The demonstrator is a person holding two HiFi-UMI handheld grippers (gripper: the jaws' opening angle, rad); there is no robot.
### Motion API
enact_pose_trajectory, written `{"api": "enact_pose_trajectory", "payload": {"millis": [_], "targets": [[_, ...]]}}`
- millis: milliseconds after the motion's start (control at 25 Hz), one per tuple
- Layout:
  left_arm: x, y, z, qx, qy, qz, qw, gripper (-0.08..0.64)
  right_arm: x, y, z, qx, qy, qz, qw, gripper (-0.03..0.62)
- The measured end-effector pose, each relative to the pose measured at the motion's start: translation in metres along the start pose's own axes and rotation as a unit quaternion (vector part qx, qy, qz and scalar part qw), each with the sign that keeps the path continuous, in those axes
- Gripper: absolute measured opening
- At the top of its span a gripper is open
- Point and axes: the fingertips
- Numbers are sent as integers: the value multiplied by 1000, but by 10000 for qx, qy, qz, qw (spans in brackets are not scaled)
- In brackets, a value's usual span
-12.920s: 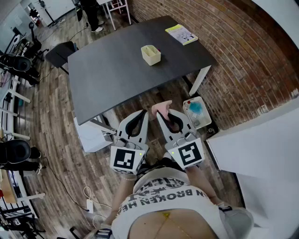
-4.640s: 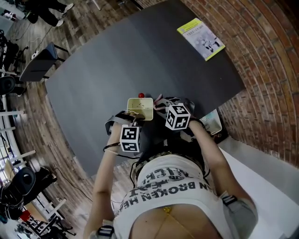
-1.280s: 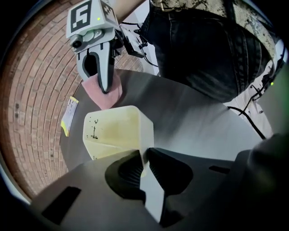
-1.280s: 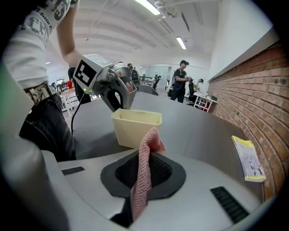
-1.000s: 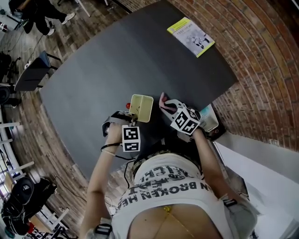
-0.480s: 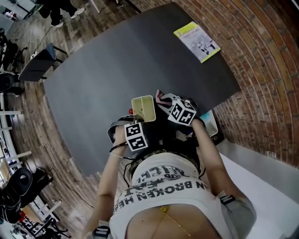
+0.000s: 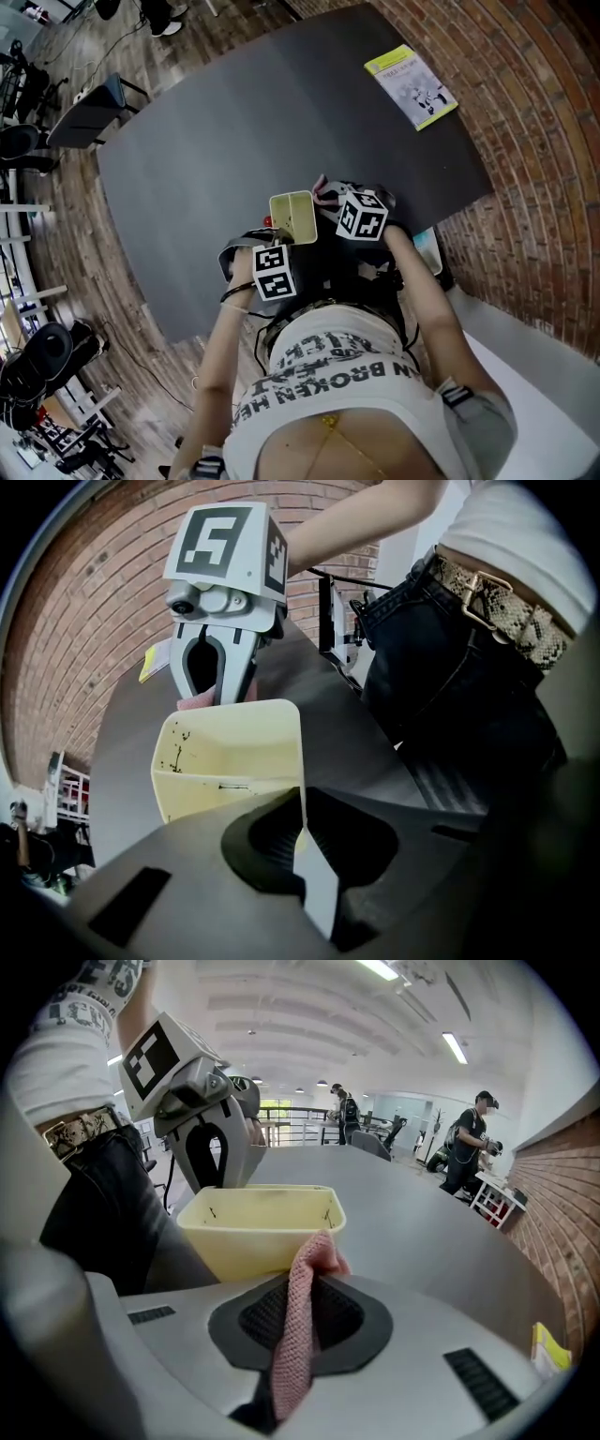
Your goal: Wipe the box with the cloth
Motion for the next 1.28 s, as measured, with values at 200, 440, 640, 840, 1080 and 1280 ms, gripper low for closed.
{"api": "enact_pose_trajectory", "payload": {"millis": [200,440,640,840,1080,1280], "targets": [[-2,-1,-1,-5,-38,-17,10000,20,-8,3,5,-31,-140,73,9999,17],[0,0,-2,6,-119,-30,9999,21,-22,8,4,21,-94,124,9999,17],[-1,-1,-2,56,-232,-70,9997,21,-36,10,4,13,-39,133,9999,18],[-1,0,-2,27,-247,-42,9997,21,-48,11,4,68,96,57,9999,17],[0,5,-1,-45,-203,-13,9998,21,-60,11,2,171,259,-8,9995,17],[0,6,0,-27,-397,22,9992,20,-72,9,4,283,371,25,9989,18]]}}
Point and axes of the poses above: the fingertips, and each gripper's own axes: y forward along the fingers, x to its right, z out of its top, and after that the axes turned 13 degrees about z, right-handed
